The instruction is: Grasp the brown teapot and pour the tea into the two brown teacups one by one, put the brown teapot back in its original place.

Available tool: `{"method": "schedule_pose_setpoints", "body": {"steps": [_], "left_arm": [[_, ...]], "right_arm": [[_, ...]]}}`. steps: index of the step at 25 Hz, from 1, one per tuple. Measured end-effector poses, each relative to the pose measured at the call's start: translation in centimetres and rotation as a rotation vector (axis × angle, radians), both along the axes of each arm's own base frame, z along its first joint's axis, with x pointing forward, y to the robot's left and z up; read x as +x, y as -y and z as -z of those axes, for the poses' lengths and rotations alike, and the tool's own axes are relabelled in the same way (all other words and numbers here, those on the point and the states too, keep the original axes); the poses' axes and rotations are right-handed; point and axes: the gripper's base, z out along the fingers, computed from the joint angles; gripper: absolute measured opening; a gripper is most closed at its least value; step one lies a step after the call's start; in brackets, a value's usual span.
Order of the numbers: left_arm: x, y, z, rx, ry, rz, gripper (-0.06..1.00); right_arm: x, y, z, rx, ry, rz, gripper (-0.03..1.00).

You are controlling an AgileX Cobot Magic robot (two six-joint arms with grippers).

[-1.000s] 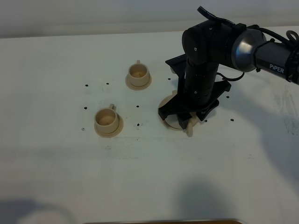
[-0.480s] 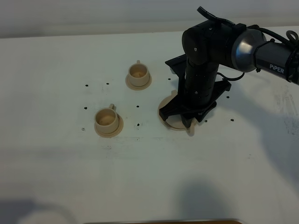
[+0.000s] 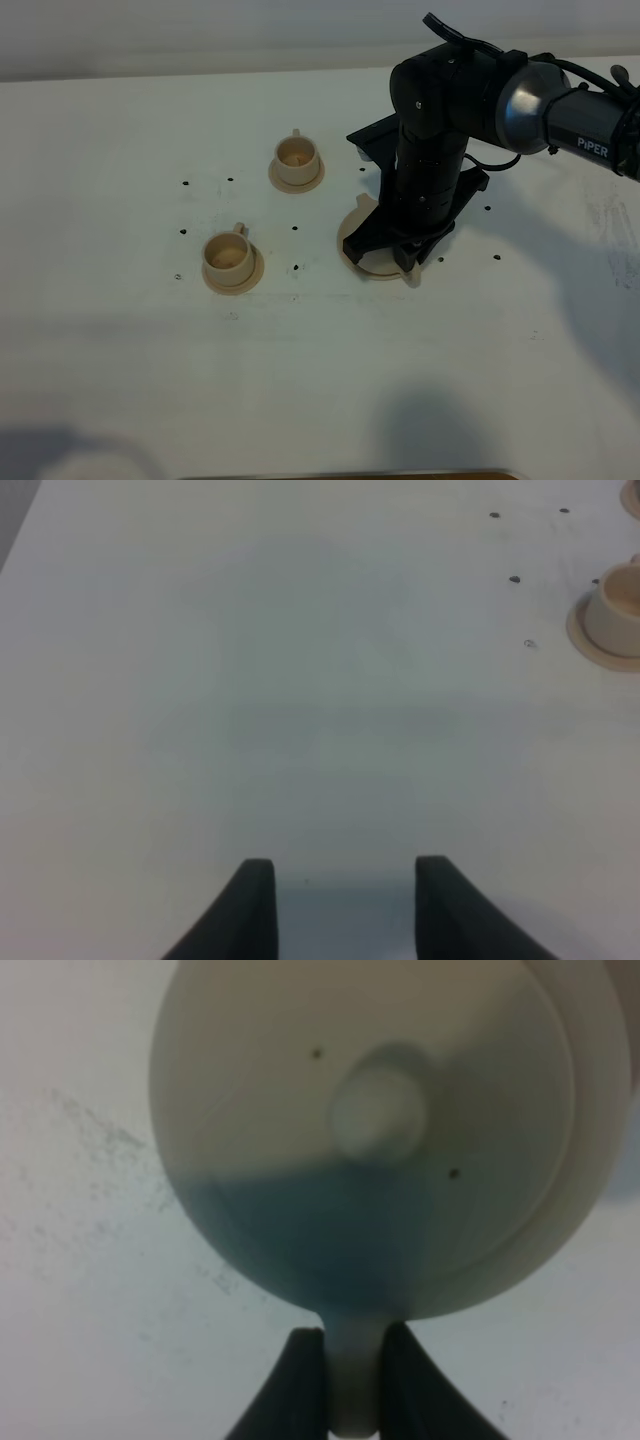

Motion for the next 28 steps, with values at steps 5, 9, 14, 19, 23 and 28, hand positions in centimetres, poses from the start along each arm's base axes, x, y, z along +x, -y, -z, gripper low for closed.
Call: {"method": "schedule_pose_setpoints", "body": {"steps": [5, 9, 14, 19, 23, 28], "left_arm": [[0.0, 0.0, 0.0, 0.0, 0.0, 0.0, 0.31], [0.0, 0.0, 0.0, 0.0, 0.0, 0.0, 0.31], [0.0, 0.0, 0.0, 0.001, 0.0, 0.001, 0.31], [0.0, 0.0, 0.0, 0.001, 0.0, 0.001, 0.31], [0.0, 0.0, 0.0, 0.001, 0.0, 0.001, 0.31], [0.0, 0.0, 0.0, 0.001, 0.0, 0.001, 0.31]], "right_arm": [[0.0, 0.0, 0.0, 0.002, 0.002, 0.0, 0.12], [0.1, 0.0, -0.3, 0.011, 0.017, 0.001, 0.12], [0.0, -0.1, -1.1, 0.03, 0.039, -0.001, 0.12], [-0.1, 0.1, -2.4, 0.042, 0.071, -0.004, 0.12], [0.0, 0.2, -3.0, 0.046, 0.105, -0.014, 0.12], [0.2, 0.3, -3.3, 0.041, 0.144, -0.038, 0.12]]}}
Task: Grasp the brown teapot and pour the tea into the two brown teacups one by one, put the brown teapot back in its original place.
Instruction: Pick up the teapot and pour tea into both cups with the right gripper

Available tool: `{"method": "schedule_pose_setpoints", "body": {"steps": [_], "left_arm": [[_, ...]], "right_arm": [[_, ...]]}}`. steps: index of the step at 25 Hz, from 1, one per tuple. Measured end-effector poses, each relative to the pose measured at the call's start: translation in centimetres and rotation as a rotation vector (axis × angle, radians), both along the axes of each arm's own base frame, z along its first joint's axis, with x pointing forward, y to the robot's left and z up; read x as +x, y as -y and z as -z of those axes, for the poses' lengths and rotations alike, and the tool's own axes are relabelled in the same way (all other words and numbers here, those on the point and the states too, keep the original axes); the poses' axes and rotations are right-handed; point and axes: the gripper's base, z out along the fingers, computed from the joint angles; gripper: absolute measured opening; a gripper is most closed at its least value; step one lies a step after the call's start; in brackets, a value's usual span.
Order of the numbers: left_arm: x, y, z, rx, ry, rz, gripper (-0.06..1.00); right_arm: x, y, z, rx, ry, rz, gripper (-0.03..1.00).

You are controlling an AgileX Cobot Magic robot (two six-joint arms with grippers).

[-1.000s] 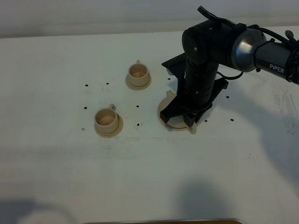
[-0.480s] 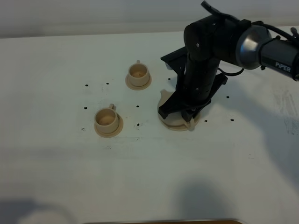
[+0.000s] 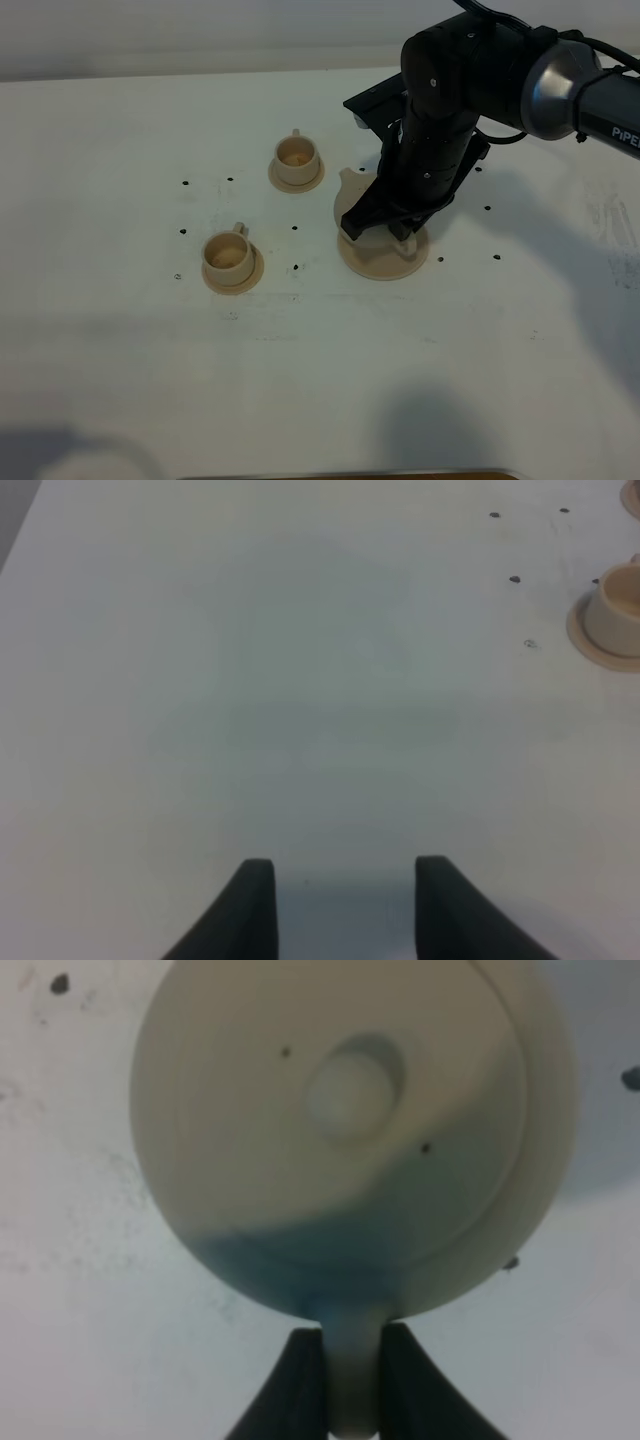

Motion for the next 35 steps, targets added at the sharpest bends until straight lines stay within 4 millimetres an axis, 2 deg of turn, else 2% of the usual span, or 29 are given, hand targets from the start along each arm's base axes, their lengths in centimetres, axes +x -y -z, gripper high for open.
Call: {"method": "schedule_pose_setpoints", "body": {"steps": [4, 12, 18, 26, 31, 35], "left_arm": [[0.0, 0.0, 0.0, 0.0, 0.0, 0.0, 0.31], [0.0, 0.0, 0.0, 0.0, 0.0, 0.0, 0.31], [0.0, 0.0, 0.0, 0.001, 0.0, 0.001, 0.31], [0.0, 0.0, 0.0, 0.0, 0.0, 0.0, 0.31], [0.0, 0.0, 0.0, 0.0, 0.0, 0.0, 0.31], [0.0, 0.0, 0.0, 0.0, 0.0, 0.0, 0.31]], "right_arm": [[0.4, 0.1, -0.1, -0.016, 0.041, -0.013, 0.12], [1.5, -0.2, -2.1, -0.004, 0.128, -0.025, 0.12], [2.4, -0.8, -2.6, 0.01, 0.161, -0.027, 0.12], [4.2, -1.9, -2.1, 0.015, 0.171, -0.029, 0.12], [4.7, -2.1, -0.9, -0.011, 0.151, -0.046, 0.12], [4.7, -2.0, -0.8, -0.055, 0.169, -0.068, 0.12]]}}
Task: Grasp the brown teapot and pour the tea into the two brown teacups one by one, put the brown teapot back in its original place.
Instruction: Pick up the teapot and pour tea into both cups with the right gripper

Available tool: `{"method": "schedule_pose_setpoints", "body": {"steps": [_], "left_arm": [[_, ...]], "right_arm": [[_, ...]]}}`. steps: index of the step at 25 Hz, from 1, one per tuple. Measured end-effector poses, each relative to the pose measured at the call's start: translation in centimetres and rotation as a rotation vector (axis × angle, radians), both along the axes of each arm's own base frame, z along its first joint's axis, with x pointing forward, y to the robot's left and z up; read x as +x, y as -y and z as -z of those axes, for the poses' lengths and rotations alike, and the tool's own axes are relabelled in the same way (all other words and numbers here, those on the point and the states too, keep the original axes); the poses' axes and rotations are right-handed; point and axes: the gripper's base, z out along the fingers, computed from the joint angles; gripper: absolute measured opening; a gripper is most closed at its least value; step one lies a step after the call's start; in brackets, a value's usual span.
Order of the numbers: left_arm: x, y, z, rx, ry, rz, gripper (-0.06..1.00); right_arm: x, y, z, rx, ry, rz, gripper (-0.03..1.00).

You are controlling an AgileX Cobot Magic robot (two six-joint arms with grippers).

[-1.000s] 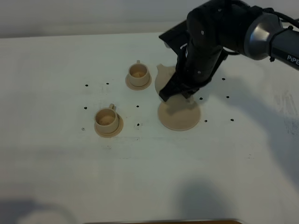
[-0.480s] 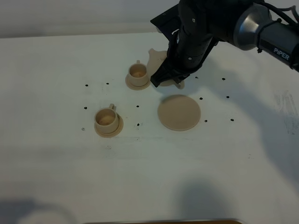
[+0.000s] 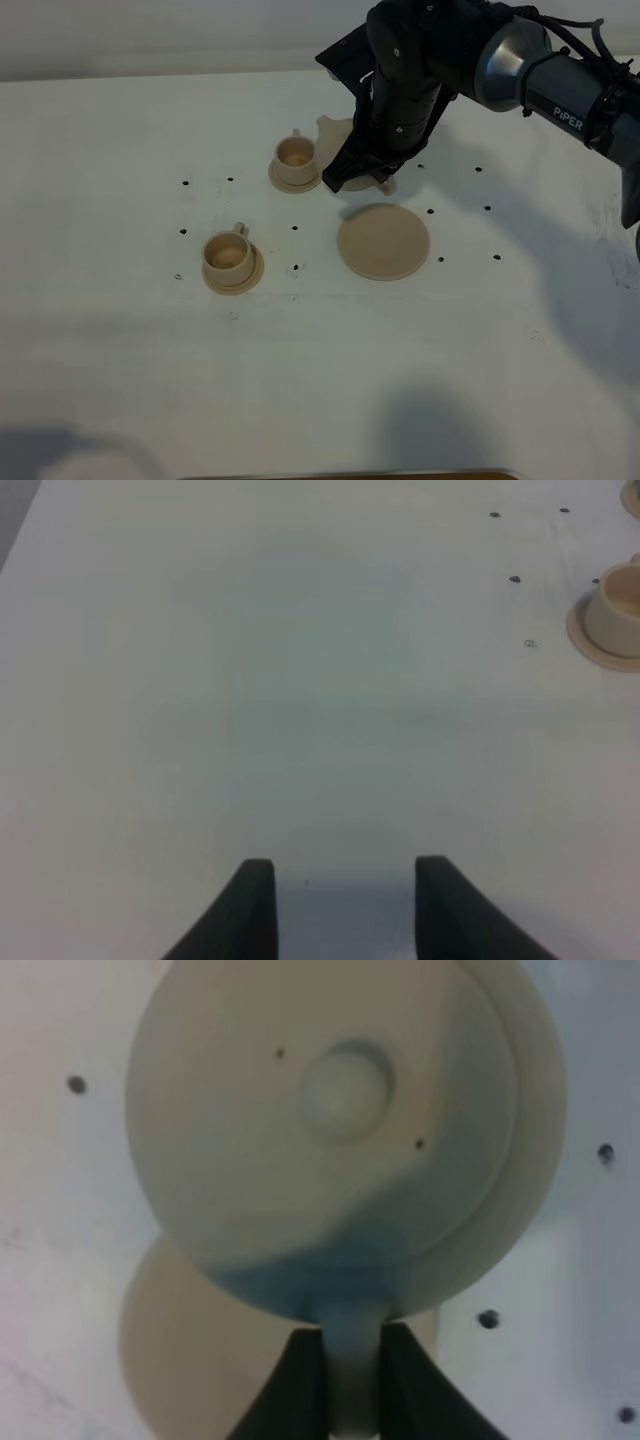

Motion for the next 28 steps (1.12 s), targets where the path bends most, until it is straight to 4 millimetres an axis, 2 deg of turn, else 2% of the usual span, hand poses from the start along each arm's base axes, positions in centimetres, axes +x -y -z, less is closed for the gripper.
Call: {"method": "schedule_pose_setpoints", "body": {"steps": [7, 18, 24, 28], "left_arm": [[0.0, 0.0, 0.0, -0.001, 0.0, 0.0, 0.31], [0.0, 0.0, 0.0, 0.0, 0.0, 0.0, 0.31], [0.0, 0.0, 0.0, 0.0, 0.0, 0.0, 0.31], [0.0, 0.0, 0.0, 0.0, 0.0, 0.0, 0.31]], "right_arm": [[-0.1, -0.5, -0.1, -0.041, 0.039, -0.034, 0.12], [0.6, -1.1, 2.7, -0.092, 0.019, -0.057, 0.12], [1.2, -1.4, 1.1, -0.07, 0.077, -0.049, 0.12], [1.3, -1.3, 1.1, -0.104, 0.093, -0.059, 0.12]]}}
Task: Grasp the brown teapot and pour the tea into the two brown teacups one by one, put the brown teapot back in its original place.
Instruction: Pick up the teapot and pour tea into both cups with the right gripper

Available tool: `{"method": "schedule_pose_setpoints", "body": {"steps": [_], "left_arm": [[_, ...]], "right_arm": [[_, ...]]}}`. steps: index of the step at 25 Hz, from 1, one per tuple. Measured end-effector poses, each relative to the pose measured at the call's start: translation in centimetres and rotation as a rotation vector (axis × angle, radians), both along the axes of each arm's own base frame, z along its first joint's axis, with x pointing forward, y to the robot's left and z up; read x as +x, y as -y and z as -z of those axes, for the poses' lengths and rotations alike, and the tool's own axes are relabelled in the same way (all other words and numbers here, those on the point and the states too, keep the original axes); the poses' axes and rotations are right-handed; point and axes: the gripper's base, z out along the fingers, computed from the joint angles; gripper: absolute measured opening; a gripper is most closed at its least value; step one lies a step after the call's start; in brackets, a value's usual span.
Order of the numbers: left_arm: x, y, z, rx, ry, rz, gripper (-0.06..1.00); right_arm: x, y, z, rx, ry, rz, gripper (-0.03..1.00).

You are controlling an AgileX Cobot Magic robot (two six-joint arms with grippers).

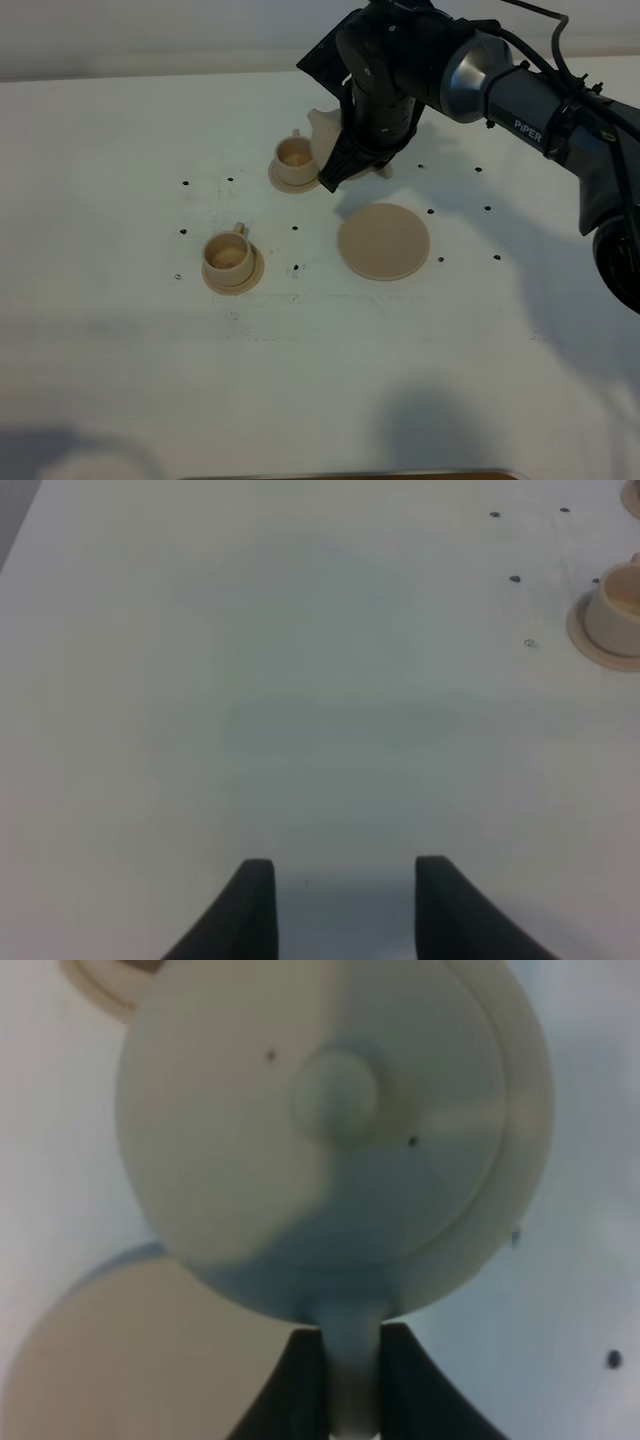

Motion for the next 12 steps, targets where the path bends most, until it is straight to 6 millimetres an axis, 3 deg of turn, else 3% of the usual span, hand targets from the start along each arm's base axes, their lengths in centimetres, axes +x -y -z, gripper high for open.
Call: {"method": "schedule_pose_setpoints", "body": {"steps": [12], "left_arm": [[0.0, 0.0, 0.0, -0.001, 0.0, 0.0, 0.31]], "right_arm": [[-0.3, -0.95, 0.67, -0.09, 0.042, -0.062, 0.12]]}}
